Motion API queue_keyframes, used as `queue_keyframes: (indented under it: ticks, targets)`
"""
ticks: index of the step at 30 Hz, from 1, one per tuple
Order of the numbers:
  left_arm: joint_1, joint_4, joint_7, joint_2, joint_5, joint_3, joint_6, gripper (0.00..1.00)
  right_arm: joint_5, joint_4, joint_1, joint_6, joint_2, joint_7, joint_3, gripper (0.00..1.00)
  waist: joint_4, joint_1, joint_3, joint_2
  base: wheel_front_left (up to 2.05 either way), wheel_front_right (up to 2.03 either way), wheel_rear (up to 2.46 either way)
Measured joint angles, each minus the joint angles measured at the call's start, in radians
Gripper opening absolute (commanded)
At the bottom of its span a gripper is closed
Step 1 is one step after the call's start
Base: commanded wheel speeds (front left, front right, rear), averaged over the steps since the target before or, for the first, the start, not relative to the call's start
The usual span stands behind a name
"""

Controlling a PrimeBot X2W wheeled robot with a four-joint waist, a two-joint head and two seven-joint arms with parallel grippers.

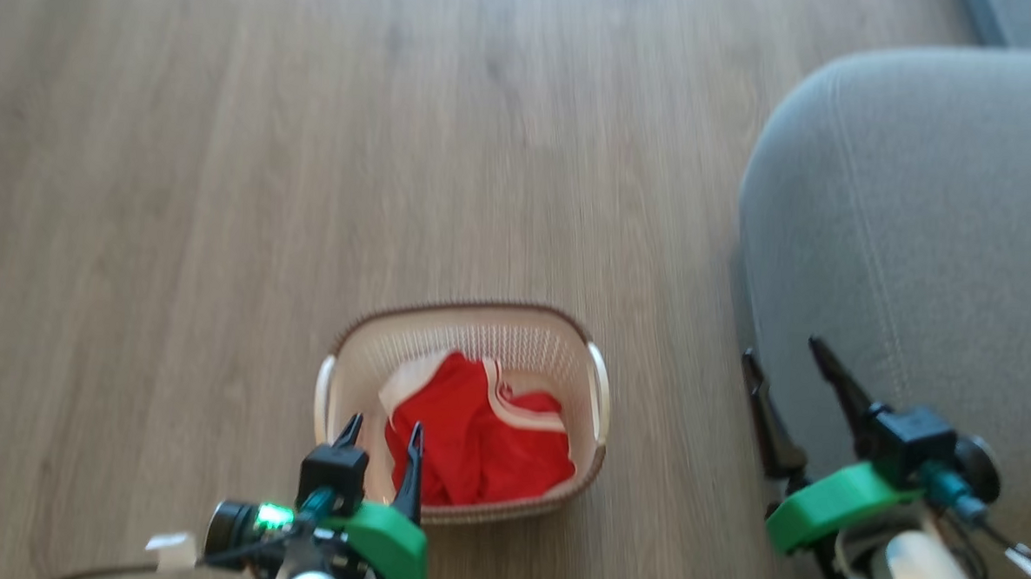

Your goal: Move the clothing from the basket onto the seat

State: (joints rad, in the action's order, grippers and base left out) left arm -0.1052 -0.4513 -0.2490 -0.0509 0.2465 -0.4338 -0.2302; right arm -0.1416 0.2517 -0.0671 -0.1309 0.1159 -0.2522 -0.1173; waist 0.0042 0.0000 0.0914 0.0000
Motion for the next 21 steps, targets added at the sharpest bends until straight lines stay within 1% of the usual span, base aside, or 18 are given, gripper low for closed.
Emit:
queue_keyframes:
  ticks: [4, 8, 12, 19, 21]
  targets:
    - [-0.09, -0.079, 0.0, 0.002, 0.0, -0.021, 0.008, 1.0, 0.0, -0.011, -0.056, 0.0, 0.018, 0.0, 0.012, 1.0, -0.017, 0.0, 0.088, 0.0, 0.0, 0.0, 0.0]
    - [-0.195, -0.179, 0.0, 0.002, -0.003, -0.028, 0.016, 1.0, -0.001, -0.022, -0.109, 0.0, 0.022, 0.0, 0.012, 1.0, -0.039, 0.0001, 0.191, 0.0, 0.0, 0.0, 0.0]
    - [-0.311, -0.314, 0.0, 0.006, -0.081, -0.05, 0.015, 1.0, -0.011, -0.029, -0.148, 0.0, 0.026, 0.0, 0.008, 1.0, -0.065, 0.0002, 0.3, 0.0, 0.0, 0.0, 0.0]
    - [-0.515, -0.504, 0.0, 0.007, -0.145, -0.056, 0.017, 1.0, -0.031, -0.038, -0.216, 0.0, 0.021, 0.0, 0.002, 1.0, -0.119, 0.0003, 0.478, 0.0, 0.0, 0.0, 0.0]
    - [-0.576, -0.556, 0.0, 0.006, -0.159, -0.055, 0.025, 1.0, -0.036, -0.042, -0.233, 0.0, 0.015, 0.0, -0.001, 1.0, -0.137, 0.0004, 0.524, 0.0, 0.0, 0.0, 0.0]
